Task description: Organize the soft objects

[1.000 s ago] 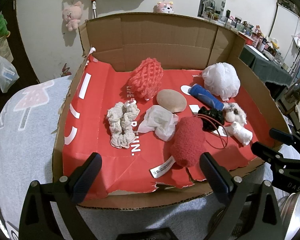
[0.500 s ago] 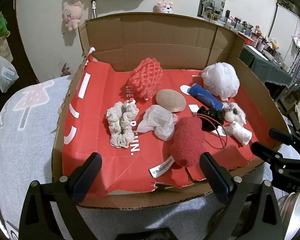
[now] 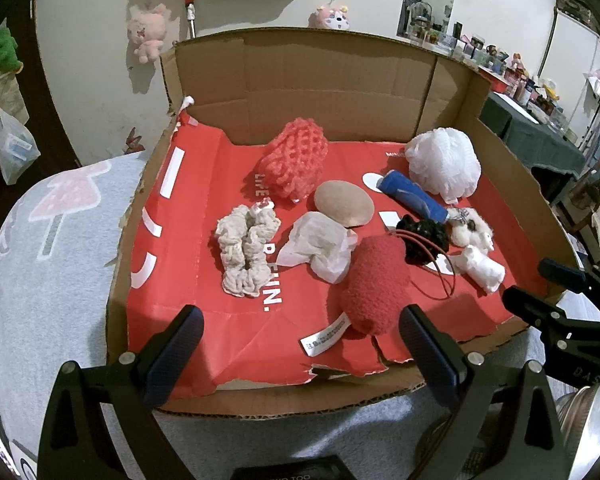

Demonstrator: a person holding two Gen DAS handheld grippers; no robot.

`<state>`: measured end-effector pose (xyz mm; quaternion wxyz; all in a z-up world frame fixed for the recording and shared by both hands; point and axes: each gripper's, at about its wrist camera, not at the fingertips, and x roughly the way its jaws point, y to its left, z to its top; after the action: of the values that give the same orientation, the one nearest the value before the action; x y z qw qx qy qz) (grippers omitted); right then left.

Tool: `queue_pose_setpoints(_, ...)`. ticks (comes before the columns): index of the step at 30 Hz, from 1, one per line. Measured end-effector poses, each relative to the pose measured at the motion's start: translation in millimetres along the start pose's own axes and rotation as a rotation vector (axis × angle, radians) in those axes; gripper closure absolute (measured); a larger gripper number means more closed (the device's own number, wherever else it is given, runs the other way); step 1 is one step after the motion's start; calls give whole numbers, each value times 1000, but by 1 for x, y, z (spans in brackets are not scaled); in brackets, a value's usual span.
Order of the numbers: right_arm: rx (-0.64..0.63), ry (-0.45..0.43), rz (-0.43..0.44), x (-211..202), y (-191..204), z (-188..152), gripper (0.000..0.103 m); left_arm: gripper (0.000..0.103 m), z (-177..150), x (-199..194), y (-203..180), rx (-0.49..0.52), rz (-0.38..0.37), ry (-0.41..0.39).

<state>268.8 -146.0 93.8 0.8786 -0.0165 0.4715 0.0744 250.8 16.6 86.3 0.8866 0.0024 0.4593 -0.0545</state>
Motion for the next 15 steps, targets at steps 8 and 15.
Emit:
queue_pose_setpoints(8,-15,17,30,0,2,1,31,0,-2,-3,0,-7,10,-6)
queue_pose_setpoints(15,-6,22,37,-1,3,3,31,0,1,-5,6,-36,-17,4)
